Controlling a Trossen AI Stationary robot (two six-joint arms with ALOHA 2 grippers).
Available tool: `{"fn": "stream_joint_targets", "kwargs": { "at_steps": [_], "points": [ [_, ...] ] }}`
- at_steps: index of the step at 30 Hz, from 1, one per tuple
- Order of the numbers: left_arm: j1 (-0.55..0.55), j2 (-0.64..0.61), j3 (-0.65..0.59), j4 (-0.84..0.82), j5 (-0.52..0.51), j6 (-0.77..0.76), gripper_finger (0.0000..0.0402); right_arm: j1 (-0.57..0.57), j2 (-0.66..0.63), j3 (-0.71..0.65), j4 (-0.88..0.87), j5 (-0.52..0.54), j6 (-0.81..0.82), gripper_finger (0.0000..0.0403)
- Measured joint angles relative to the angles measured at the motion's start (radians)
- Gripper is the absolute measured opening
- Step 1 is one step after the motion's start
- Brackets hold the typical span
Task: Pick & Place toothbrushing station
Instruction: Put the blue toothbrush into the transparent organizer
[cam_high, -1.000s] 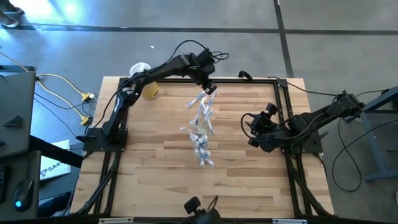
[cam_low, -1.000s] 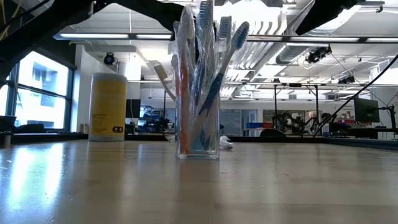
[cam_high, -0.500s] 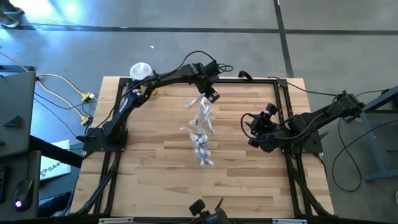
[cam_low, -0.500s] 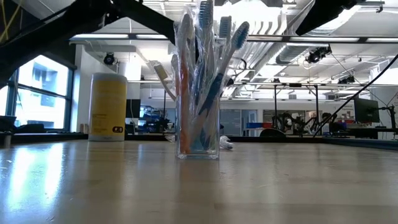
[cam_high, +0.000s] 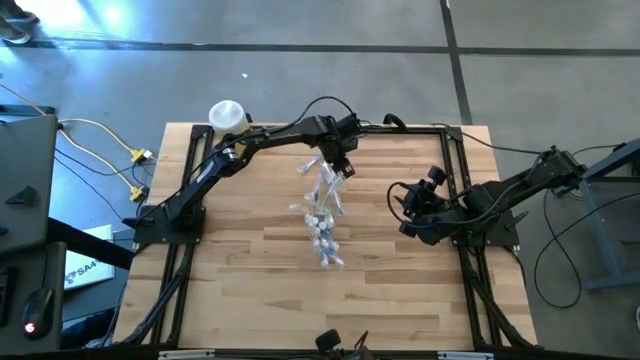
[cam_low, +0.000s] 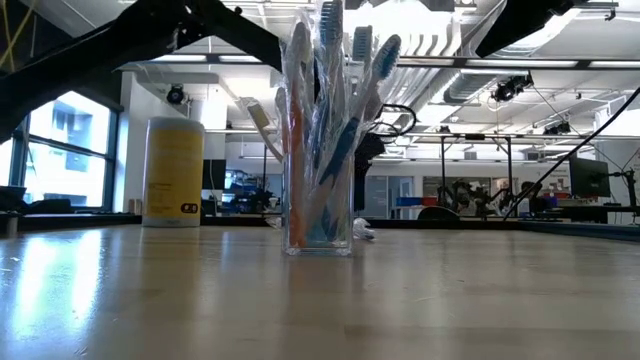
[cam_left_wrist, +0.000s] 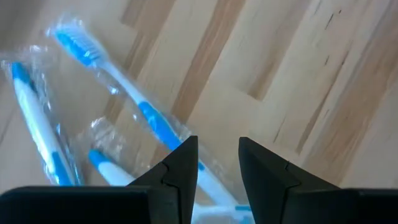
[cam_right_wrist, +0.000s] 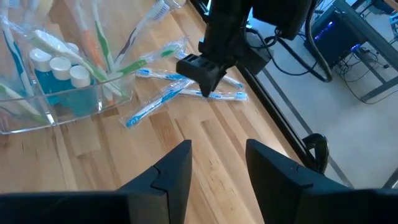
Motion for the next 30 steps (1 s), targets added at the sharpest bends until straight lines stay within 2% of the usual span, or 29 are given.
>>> {"fn": "stream_joint_targets", "kwargs": {
  "at_steps": [7,14,18,26,30],
  "points": [
    [-0.011,0.000,0.000,0.032,-0.069,0.021,0.0122,0.000,0.000,0.000,-0.018,-0.003,0.020,0.0144],
    [-0.011,0.016,0.000,0.034,-0.108,0.005,0.0190,0.000,0.000,0.000,-0.021,-0.006,0.020,0.0144],
    [-0.010,0.023,0.001,0.036,-0.114,-0.118,0.0217,0.000,0.000,0.000,-0.030,-0.029,0.043,0.0144],
    [-0.003,0.030,-0.001,0.010,-0.210,-0.173,0.0221,0.000,0.000,0.000,-0.033,-0.045,0.046,0.0144],
    [-0.004,0.030,-0.001,0.007,-0.213,-0.191,0.0221,0.000,0.000,0.000,-0.033,-0.045,0.046,0.0144]
  ]
}}
